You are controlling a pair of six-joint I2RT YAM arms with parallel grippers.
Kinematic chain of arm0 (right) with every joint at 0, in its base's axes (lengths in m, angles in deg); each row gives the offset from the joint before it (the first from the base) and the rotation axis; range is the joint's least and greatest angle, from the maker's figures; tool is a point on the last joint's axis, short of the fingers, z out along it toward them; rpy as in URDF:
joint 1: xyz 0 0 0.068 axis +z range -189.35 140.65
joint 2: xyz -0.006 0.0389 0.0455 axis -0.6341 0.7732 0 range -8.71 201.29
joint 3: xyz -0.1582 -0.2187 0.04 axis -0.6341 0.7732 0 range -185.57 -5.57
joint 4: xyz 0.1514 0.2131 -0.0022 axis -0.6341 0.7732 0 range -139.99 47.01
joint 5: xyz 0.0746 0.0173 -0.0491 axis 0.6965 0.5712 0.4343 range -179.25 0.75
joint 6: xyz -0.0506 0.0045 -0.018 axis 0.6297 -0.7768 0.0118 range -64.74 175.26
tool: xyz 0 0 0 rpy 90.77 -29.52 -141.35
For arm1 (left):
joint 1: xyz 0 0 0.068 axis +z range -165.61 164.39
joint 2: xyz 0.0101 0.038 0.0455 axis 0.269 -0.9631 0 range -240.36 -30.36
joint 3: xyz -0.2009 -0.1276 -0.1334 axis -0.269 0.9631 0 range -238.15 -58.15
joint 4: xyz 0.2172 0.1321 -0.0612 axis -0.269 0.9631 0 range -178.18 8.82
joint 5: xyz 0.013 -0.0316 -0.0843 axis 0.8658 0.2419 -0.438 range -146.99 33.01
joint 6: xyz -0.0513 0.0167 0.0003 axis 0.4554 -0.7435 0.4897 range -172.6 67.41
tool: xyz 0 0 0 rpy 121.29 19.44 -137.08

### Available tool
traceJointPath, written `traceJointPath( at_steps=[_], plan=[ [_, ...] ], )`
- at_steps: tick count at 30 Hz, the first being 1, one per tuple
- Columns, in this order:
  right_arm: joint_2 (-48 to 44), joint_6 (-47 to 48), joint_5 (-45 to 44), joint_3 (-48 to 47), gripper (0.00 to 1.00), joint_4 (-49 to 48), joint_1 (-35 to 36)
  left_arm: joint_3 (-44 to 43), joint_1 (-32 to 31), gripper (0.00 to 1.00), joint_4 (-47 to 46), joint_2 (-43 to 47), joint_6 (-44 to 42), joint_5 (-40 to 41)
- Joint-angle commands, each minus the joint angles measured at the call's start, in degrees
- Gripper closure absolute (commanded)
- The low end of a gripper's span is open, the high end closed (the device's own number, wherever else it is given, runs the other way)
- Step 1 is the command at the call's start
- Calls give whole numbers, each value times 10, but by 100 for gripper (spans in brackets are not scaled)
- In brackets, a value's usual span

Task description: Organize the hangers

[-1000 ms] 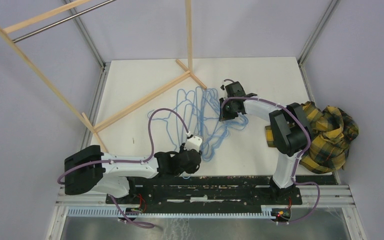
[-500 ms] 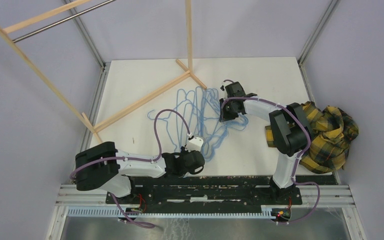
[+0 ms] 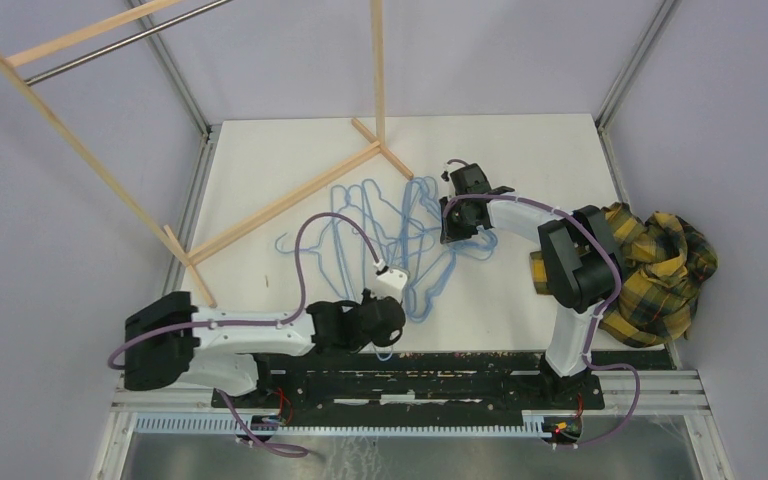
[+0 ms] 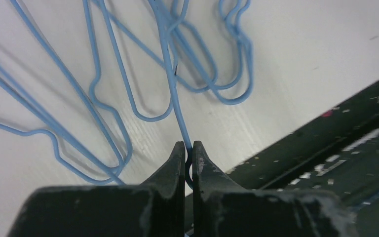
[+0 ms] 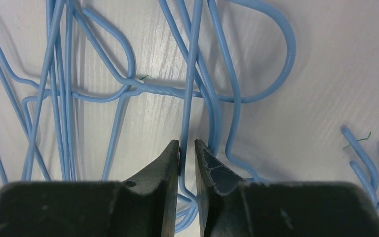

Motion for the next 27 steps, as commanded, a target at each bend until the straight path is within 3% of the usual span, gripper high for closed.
traceJointPath(
  at_steps=[1, 9, 15, 21, 27],
  plan=[
    [-12, 2, -24, 3, 74, -15, -2, -68, -4, 97, 40, 105, 7, 14],
    [-9, -6, -10, 5, 74, -22, -2, -99, 4, 97, 50, 168, -24, 125],
    [-20, -14, -5, 10, 74, -24, -2, -145, 54, 97, -62, 181, -110, 200],
    [-31, -21, 3, -4, 74, -14, -3, -168, 199, 97, -281, 154, -237, 95],
    [-38, -11, -8, -35, 74, 13, -2, -254, 312, 97, -365, 89, -258, -33]
  ],
)
